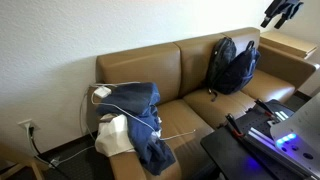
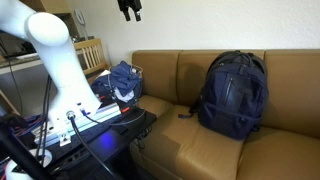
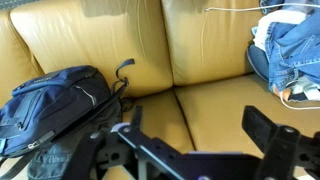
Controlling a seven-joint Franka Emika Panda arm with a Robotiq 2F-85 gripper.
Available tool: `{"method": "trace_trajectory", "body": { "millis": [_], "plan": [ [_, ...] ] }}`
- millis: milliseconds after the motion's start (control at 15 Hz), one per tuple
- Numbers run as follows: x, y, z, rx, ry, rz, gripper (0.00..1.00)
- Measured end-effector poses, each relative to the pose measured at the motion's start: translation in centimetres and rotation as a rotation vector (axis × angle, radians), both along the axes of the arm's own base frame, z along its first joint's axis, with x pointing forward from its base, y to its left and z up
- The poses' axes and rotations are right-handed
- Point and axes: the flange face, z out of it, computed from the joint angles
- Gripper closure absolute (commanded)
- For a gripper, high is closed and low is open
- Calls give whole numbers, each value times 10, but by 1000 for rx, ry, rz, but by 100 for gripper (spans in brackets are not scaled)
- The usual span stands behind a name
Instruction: Move the blue bag to the left
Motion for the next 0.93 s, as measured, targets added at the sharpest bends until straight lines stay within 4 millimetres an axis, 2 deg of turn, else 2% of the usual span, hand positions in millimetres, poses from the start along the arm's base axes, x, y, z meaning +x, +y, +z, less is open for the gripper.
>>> {"method": "trace_trajectory", "body": {
  "millis": [600,800,933],
  "plan": [
    [3,-2,1,1,-19,-35,0],
    [35,-33,-13,15,-83,-214,0],
    [58,-67,-28,33,-99,-332,0]
  ]
}}
